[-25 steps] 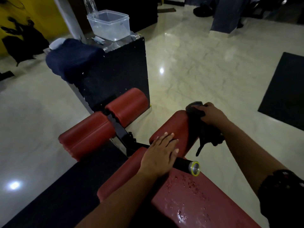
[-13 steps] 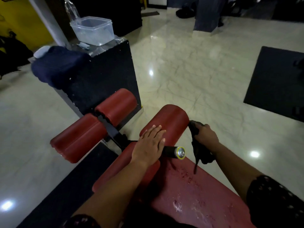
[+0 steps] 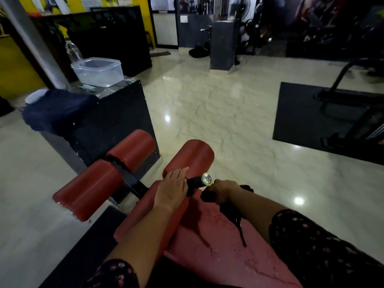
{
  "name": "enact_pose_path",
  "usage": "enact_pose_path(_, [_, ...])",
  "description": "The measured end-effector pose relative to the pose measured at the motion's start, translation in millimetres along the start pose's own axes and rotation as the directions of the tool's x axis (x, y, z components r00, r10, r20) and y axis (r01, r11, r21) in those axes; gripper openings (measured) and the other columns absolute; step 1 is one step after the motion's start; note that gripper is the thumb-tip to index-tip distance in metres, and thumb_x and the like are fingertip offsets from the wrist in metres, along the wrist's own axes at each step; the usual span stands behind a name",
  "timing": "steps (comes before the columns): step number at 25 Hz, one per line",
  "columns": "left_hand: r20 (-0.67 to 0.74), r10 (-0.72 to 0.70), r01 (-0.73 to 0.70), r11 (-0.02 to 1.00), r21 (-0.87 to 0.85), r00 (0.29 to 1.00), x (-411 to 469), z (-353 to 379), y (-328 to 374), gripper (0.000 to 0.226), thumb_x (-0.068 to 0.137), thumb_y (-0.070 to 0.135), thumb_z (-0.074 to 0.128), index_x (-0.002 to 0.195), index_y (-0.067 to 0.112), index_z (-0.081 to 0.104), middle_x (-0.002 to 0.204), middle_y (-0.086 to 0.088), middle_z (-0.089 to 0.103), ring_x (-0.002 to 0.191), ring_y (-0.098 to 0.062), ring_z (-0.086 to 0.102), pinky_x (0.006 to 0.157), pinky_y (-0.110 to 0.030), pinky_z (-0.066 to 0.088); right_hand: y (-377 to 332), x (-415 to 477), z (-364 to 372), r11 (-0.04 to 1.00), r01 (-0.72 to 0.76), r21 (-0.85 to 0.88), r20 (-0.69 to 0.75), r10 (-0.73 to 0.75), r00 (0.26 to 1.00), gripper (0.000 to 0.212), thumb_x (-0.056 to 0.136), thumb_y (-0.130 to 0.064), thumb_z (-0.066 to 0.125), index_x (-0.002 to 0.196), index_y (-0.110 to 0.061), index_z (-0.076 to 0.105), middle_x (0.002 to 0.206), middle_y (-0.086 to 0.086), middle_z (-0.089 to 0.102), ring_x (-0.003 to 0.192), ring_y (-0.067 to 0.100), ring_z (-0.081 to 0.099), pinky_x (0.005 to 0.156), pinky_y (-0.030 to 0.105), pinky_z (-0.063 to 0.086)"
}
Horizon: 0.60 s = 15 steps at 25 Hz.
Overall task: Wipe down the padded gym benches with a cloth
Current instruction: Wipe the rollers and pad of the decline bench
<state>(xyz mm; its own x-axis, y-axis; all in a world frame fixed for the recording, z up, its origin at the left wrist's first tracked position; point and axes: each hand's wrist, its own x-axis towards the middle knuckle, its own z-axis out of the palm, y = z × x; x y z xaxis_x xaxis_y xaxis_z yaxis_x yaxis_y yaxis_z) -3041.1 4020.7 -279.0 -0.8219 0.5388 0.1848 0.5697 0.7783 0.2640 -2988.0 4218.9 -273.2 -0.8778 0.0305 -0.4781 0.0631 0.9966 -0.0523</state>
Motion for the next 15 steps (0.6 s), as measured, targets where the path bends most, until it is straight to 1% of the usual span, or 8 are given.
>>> enact_pose_path(2, [-0.008,0.022,-0.022,0.998,-0.054,1.000,-23.0,-3.0,4.0,0.050,0.094,0.021,0.051,0.143,0.015,0.047,0.131,-0.007,0.058,0.119,-0.027,0.054,0.094,-0.043,0.050,-4.5,-19.4,4.2,1.000,-0.012,0.000,0.004,0.012,1.000,0.042,0.092,-0.047,0.051,0.134,-0.049,0.047,0.125,0.002,0.048,0.116,0.028,0.054,0.082,0.037,0.044])
enact_pose_path(3, [-0.008,0.086,-0.087,0.993,-0.085,0.996,-38.3,-3.2,5.2,0.049,0.091,0.022,0.050,0.139,0.016,0.052,0.126,-0.006,0.060,0.115,-0.026,0.056,0.092,-0.044,0.052,-5.8,-26.0,10.4,0.999,-0.035,0.000,0.022,0.035,0.999,0.044,0.092,-0.044,0.053,0.135,-0.047,0.046,0.125,0.002,0.048,0.116,0.029,0.054,0.080,0.036,0.044])
enact_pose_path(5, [0.044,0.304,-0.301,0.951,-0.066,0.952,-70.5,3.5,3.3,0.046,0.084,0.027,0.044,0.126,0.020,0.061,0.115,-0.002,0.064,0.106,-0.023,0.061,0.082,-0.042,0.057,-11.0,-39.7,21.0,0.994,-0.078,0.070,0.056,0.074,0.996,0.047,0.088,-0.040,0.059,0.134,-0.042,0.049,0.124,0.003,0.050,0.115,0.030,0.055,0.079,0.036,0.046])
enact_pose_path(6, [0.151,0.388,-0.384,0.922,-0.050,0.909,-88.1,3.5,3.9,0.048,0.083,0.031,0.040,0.125,0.022,0.063,0.116,-0.001,0.064,0.107,-0.022,0.060,0.081,-0.041,0.056,-17.0,-48.7,25.9,0.991,-0.085,0.101,0.061,0.079,0.995,0.049,0.085,-0.040,0.062,0.133,-0.040,0.051,0.123,0.004,0.052,0.115,0.030,0.055,0.082,0.037,0.048])
enact_pose_path(7, [0.269,0.420,-0.427,0.904,-0.034,0.867,-103.5,1.4,5.0,0.051,0.085,0.035,0.037,0.129,0.023,0.060,0.124,-0.001,0.060,0.114,-0.022,0.057,0.087,-0.042,0.054,-25.2,-58.9,30.0,0.991,-0.080,0.110,0.059,0.074,0.996,0.050,0.084,-0.039,0.063,0.132,-0.038,0.051,0.124,0.005,0.052,0.116,0.030,0.056,0.084,0.038,0.049])
enact_pose_path(9, [0.469,0.379,-0.437,0.899,0.016,0.798,-127.2,-3.3,4.9,0.053,0.090,0.036,0.042,0.142,0.024,0.049,0.143,-0.002,0.048,0.130,-0.023,0.045,0.102,-0.042,0.043,-41.6,-75.4,42.1,0.992,-0.070,0.108,0.058,0.064,0.996,0.049,0.086,-0.040,0.061,0.134,-0.038,0.051,0.127,0.004,0.053,0.118,0.029,0.055,0.086,0.036,0.048])
enact_pose_path(12, [0.429,0.340,-0.402,0.914,0.058,0.837,-150.9,-9.7,-0.7,0.053,0.091,0.036,0.052,0.144,0.028,0.046,0.146,0.001,0.045,0.135,-0.019,0.040,0.111,-0.037,0.033,-65.7,-97.9,64.7,0.997,-0.036,0.063,0.132,0.027,0.991,0.048,0.087,-0.049,0.053,0.134,-0.040,0.052,0.132,-0.003,0.055,0.122,0.026,0.053,0.091,0.035,0.048])
enact_pose_path(15, [0.304,0.390,-0.458,0.868,0.193,0.869,-150.3,-19.2,-7.0,0.051,0.089,0.037,0.054,0.139,0.026,0.052,0.141,0.001,0.051,0.135,-0.021,0.043,0.120,-0.043,0.021,-74.9,-117.0,85.7,1.000,-0.013,0.003,0.152,0.012,0.988,0.046,0.089,-0.042,0.055,0.135,-0.040,0.051,0.130,0.000,0.056,0.116,0.028,0.055,0.085,0.037,0.050])
